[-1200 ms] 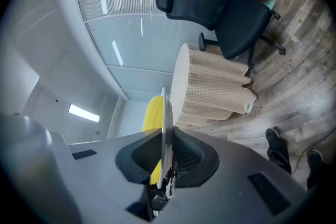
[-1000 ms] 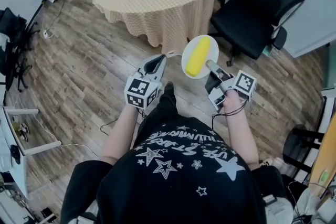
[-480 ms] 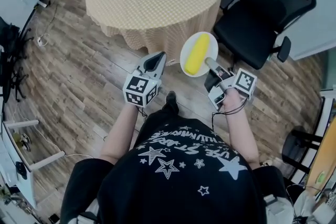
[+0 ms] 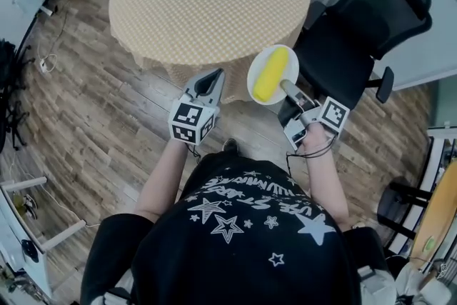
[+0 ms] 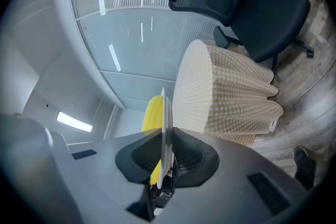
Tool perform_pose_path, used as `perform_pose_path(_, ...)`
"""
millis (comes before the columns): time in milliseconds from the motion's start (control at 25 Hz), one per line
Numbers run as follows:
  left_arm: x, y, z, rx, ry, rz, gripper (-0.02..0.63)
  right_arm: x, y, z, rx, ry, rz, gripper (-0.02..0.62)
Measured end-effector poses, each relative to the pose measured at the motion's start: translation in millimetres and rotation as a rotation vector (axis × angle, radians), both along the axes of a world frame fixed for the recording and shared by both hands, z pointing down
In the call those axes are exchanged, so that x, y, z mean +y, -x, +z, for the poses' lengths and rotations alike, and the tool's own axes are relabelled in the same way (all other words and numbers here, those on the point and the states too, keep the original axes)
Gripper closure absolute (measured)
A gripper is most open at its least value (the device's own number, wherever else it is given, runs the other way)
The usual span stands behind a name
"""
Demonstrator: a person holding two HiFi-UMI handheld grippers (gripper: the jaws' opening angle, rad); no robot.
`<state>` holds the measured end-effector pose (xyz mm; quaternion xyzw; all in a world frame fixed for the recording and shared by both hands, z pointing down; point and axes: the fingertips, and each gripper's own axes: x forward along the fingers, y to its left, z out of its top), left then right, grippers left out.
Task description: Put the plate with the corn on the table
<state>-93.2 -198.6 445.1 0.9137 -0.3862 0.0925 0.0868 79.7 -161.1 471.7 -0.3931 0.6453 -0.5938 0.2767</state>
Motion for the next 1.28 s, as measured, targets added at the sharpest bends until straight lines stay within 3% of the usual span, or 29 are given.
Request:
perform_pose_path(360,-44,10,0,0.028,0.007,0.007,0.598,-34,12,6,0.019,0.021,0.002,0.546)
perform_pose_path(800,-95,5,8,0.032,0.031,-0.049,0.598,-104,-13,16,0.001,0.017,-0.01,0.546)
perform_pose_path(1280,-166,-25,13,-0.029,0.057,-0.108,0.598,-194,-50,35,0.014,0.017,-0.111,0.546)
